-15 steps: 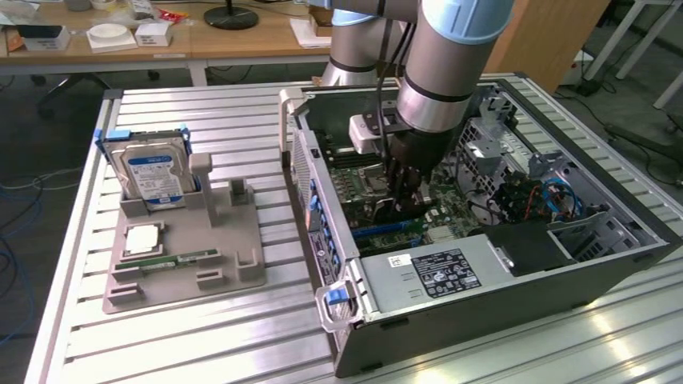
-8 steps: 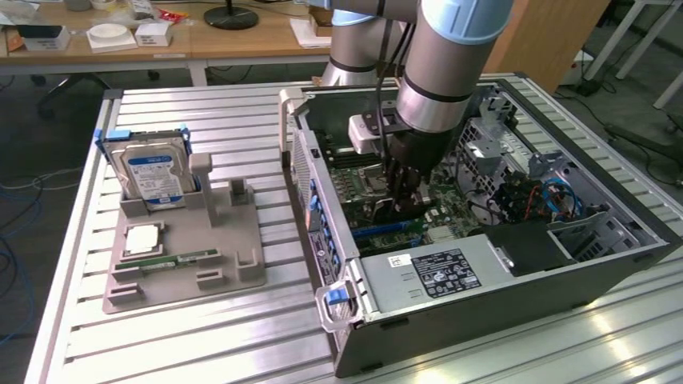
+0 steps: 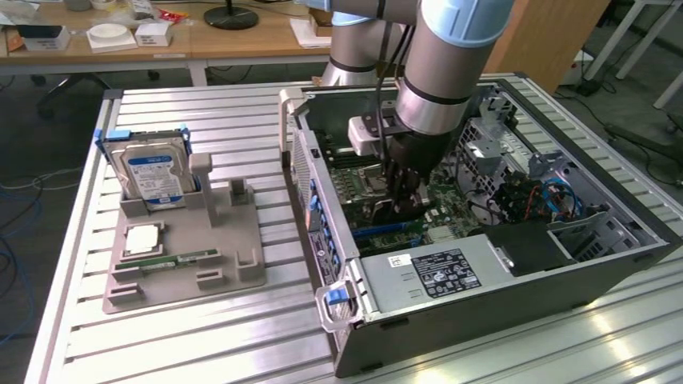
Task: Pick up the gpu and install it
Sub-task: 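Insert the gpu into the slot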
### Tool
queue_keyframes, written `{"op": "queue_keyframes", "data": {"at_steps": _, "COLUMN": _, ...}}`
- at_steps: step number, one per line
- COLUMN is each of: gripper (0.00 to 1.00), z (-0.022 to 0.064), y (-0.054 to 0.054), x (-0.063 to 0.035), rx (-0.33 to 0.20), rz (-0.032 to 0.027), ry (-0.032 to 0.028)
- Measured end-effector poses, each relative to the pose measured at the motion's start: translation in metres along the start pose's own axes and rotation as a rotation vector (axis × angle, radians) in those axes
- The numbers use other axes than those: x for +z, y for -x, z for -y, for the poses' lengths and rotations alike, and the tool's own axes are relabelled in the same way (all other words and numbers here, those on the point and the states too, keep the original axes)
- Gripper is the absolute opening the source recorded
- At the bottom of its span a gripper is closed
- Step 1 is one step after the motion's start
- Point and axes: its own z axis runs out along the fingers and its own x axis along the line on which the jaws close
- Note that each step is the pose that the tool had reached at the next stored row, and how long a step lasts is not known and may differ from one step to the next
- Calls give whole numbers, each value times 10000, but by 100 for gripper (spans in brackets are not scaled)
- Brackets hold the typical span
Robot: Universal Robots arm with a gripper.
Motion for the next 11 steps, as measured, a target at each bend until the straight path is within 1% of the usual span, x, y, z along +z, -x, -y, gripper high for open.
{"op": "queue_keyframes", "data": {"at_steps": 3, "gripper": 26, "z": 0, "y": -1, "x": 10, "rx": 1, "rz": -1, "ry": 39}}
{"op": "queue_keyframes", "data": {"at_steps": 5, "gripper": 26, "z": -1, "y": -1, "x": 12, "rx": 3, "rz": -3, "ry": 50}}
{"op": "queue_keyframes", "data": {"at_steps": 6, "gripper": 26, "z": -1, "y": -1, "x": 12, "rx": 3, "rz": -4, "ry": 51}}
{"op": "queue_keyframes", "data": {"at_steps": 8, "gripper": 26, "z": 1, "y": 2, "x": 17, "rx": 1, "rz": 0, "ry": 29}}
{"op": "queue_keyframes", "data": {"at_steps": 11, "gripper": 26, "z": 1, "y": 2, "x": 22, "rx": 1, "rz": -1, "ry": 28}}
